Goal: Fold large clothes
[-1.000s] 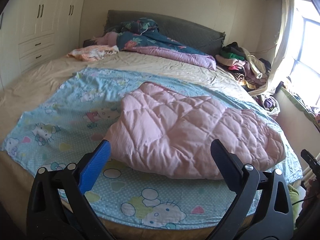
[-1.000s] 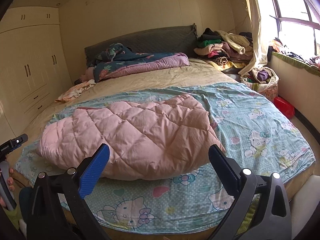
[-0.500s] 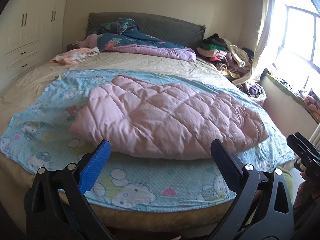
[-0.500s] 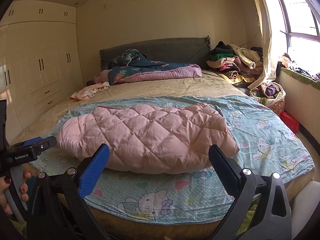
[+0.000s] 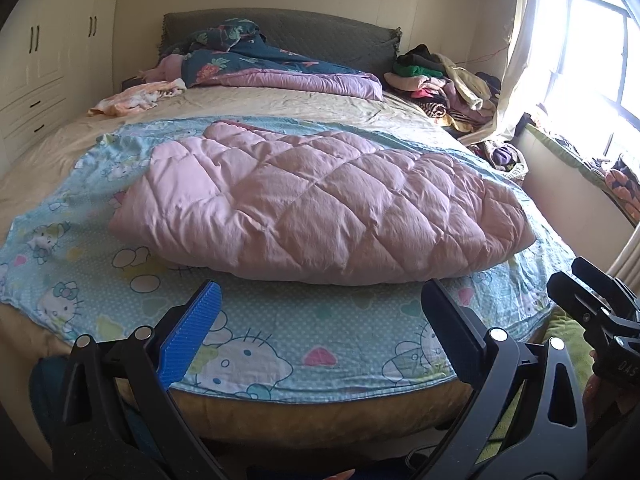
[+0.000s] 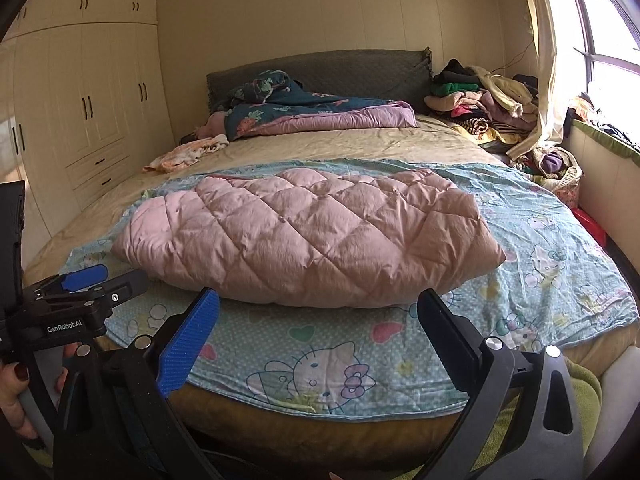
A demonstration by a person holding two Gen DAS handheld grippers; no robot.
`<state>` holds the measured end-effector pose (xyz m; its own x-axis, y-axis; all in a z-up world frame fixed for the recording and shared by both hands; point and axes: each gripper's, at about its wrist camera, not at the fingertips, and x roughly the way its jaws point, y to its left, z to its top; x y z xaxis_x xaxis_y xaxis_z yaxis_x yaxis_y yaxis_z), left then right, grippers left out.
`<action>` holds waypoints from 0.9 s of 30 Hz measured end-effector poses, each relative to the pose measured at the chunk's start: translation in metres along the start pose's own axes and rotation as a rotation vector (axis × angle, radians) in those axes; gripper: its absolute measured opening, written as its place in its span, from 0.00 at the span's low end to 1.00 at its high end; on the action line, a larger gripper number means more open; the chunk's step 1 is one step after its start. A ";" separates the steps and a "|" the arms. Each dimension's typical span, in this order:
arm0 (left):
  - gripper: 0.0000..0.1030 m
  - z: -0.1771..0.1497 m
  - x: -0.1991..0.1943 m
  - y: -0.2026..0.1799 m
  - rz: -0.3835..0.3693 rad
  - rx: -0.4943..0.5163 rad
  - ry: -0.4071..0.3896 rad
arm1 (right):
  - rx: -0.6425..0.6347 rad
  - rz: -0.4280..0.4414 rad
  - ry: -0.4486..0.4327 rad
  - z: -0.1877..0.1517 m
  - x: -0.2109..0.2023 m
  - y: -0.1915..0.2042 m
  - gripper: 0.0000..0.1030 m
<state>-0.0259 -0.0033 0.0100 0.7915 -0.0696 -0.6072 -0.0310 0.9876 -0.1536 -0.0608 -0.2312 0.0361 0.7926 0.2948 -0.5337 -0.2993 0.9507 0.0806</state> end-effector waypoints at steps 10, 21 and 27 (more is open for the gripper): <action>0.91 0.001 -0.001 0.001 0.010 0.002 -0.001 | 0.001 0.003 0.005 0.000 0.000 -0.001 0.96; 0.91 0.001 0.000 0.001 0.017 0.006 -0.002 | 0.002 0.001 0.004 0.000 0.001 -0.001 0.96; 0.91 0.002 0.000 0.002 0.019 0.007 -0.003 | 0.000 0.004 0.005 0.000 0.001 -0.001 0.96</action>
<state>-0.0252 -0.0014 0.0115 0.7927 -0.0500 -0.6076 -0.0424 0.9897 -0.1367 -0.0601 -0.2322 0.0354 0.7885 0.2981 -0.5380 -0.3027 0.9495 0.0824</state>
